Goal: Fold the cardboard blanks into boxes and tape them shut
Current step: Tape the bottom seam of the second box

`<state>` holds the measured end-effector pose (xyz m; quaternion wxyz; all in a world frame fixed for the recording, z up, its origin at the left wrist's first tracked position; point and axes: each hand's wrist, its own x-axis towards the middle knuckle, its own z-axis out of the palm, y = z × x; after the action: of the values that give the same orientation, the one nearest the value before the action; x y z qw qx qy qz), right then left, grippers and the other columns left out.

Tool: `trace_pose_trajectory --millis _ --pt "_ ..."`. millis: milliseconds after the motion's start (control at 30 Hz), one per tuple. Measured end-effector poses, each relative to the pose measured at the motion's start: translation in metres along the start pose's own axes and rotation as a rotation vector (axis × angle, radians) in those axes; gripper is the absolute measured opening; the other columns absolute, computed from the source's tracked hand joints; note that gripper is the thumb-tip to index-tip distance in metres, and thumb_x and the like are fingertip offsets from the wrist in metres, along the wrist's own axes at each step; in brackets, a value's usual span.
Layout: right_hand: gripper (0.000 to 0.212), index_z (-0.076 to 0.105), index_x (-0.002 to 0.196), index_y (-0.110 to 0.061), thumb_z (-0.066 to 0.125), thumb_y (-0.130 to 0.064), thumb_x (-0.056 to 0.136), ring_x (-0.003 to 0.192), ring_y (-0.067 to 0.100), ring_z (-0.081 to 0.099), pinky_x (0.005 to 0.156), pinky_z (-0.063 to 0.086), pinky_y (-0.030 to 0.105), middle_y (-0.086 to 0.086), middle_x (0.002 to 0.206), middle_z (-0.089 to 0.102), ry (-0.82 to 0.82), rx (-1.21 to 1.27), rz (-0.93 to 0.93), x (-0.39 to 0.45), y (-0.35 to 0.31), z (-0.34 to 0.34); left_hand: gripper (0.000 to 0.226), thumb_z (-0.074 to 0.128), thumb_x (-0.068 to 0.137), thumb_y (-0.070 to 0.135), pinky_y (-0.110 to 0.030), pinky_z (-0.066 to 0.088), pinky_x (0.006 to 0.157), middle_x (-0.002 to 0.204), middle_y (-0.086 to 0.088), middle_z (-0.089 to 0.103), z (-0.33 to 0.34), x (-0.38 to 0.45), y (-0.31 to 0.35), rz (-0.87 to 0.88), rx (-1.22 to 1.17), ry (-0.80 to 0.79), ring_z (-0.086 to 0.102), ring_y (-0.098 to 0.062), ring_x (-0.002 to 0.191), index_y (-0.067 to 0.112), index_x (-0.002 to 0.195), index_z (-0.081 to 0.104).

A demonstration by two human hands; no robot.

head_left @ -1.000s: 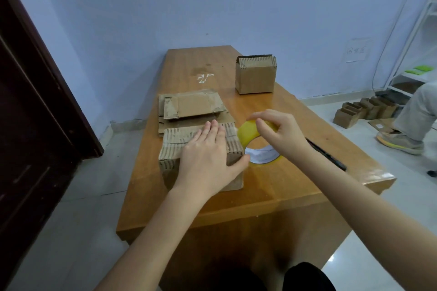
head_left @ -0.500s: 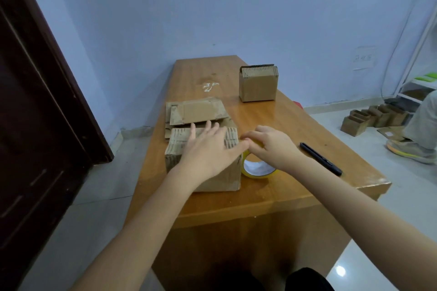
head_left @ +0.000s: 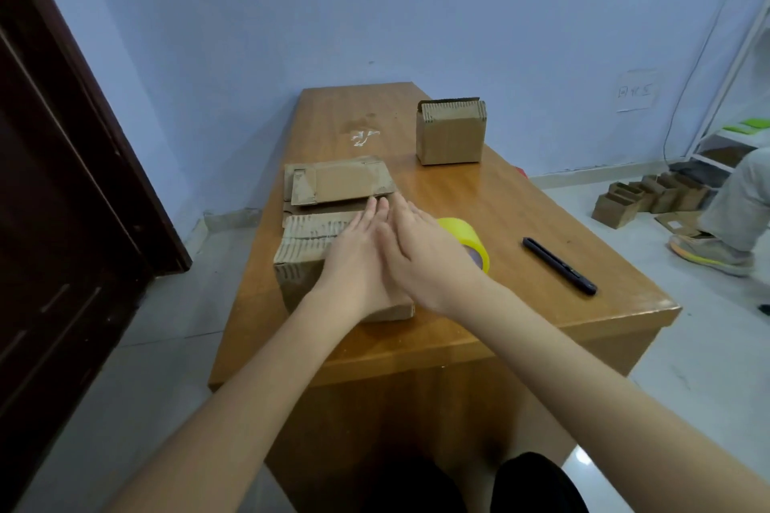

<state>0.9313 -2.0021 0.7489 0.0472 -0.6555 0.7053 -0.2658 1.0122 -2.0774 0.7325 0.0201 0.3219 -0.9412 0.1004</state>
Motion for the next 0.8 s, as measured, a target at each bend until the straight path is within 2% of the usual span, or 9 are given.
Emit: trace_pose_trajectory --millis 100,233,367,433,500,533,633,733,800 --pt "0.068 0.000 0.150 0.000 0.032 -0.036 0.102 0.148 0.018 0.002 0.115 0.007 0.025 0.012 0.160 0.004 0.004 0.384 0.161 -0.002 -0.008 0.012 0.114 -0.003 0.054 0.071 -0.043 0.000 0.117 0.157 -0.017 -0.012 0.005 0.004 -0.003 0.017 0.053 -0.033 -0.015 -0.032 0.144 0.008 0.149 -0.011" --pt "0.073 0.001 0.151 -0.001 0.039 -0.037 0.100 0.147 0.016 0.007 0.115 0.010 0.025 0.010 0.160 0.008 0.038 0.521 0.244 0.000 -0.013 0.018 0.081 0.023 0.092 0.053 -0.037 -0.004 0.118 0.157 -0.015 -0.014 0.005 -0.005 -0.001 0.002 0.023 0.066 -0.015 -0.028 0.144 0.008 0.149 -0.013" --pt "0.081 0.000 0.153 -0.009 0.045 -0.045 0.096 0.146 0.013 0.013 0.115 0.015 0.029 -0.004 0.158 0.017 -0.125 0.729 0.343 0.004 -0.013 0.002 0.100 0.047 0.087 0.060 -0.037 -0.006 0.118 0.157 -0.015 -0.010 -0.001 -0.005 0.006 -0.045 -0.008 0.069 -0.011 -0.026 0.145 0.009 0.148 -0.012" --pt "0.066 0.021 0.148 -0.013 0.047 -0.045 0.096 0.136 0.004 0.030 0.110 0.024 0.025 -0.013 0.145 0.034 -0.148 0.822 0.363 0.004 -0.008 -0.003 0.111 0.061 0.076 0.062 -0.036 0.000 0.118 0.158 -0.015 -0.001 0.001 -0.003 0.005 -0.057 -0.085 0.100 -0.004 -0.026 0.146 0.010 0.150 -0.002" --pt "0.029 0.039 0.125 -0.029 0.046 -0.036 0.098 0.105 -0.013 0.044 0.089 0.033 0.011 -0.019 0.122 0.045 -0.120 0.884 0.348 0.000 -0.005 -0.003 0.114 0.067 0.071 0.061 -0.036 0.004 0.119 0.158 -0.015 0.006 0.000 -0.005 0.004 -0.037 -0.098 0.116 -0.001 -0.026 0.146 0.010 0.151 0.005" --pt "0.027 0.042 0.125 -0.030 0.046 -0.032 0.099 0.100 -0.015 0.046 0.083 0.034 0.009 -0.018 0.119 0.047 -0.091 0.908 0.352 -0.003 -0.004 -0.002 0.114 0.067 0.071 0.062 -0.035 0.005 0.119 0.158 -0.016 0.005 -0.002 -0.007 0.004 -0.027 -0.082 0.111 0.000 -0.026 0.146 0.008 0.151 0.006" --pt "0.049 0.028 0.148 -0.021 0.041 -0.025 0.100 0.134 0.003 0.034 0.095 0.026 0.013 -0.009 0.147 0.036 0.071 0.852 0.286 -0.014 0.005 -0.001 0.114 0.062 0.074 0.065 -0.033 0.004 0.119 0.158 -0.015 0.001 -0.006 -0.010 0.003 -0.019 -0.056 0.106 0.000 -0.024 0.146 0.004 0.150 0.002" --pt "0.046 0.027 0.150 -0.023 0.030 -0.028 0.104 0.140 0.006 0.029 0.109 0.024 0.021 -0.008 0.152 0.033 0.251 0.826 0.259 -0.020 0.013 -0.006 0.115 0.064 0.074 0.063 -0.031 0.004 0.117 0.158 -0.013 0.001 -0.005 -0.011 0.003 -0.043 -0.077 0.136 0.001 -0.021 0.146 0.004 0.150 0.002" --pt "0.048 0.022 0.151 -0.026 0.024 -0.036 0.104 0.142 0.008 0.024 0.113 0.019 0.026 -0.009 0.155 0.029 0.201 0.769 0.276 -0.018 0.018 -0.010 0.114 0.064 0.074 0.062 -0.030 0.004 0.116 0.158 -0.012 0.001 -0.006 -0.011 0.004 -0.052 -0.081 0.138 0.001 -0.021 0.146 0.004 0.150 0.002"
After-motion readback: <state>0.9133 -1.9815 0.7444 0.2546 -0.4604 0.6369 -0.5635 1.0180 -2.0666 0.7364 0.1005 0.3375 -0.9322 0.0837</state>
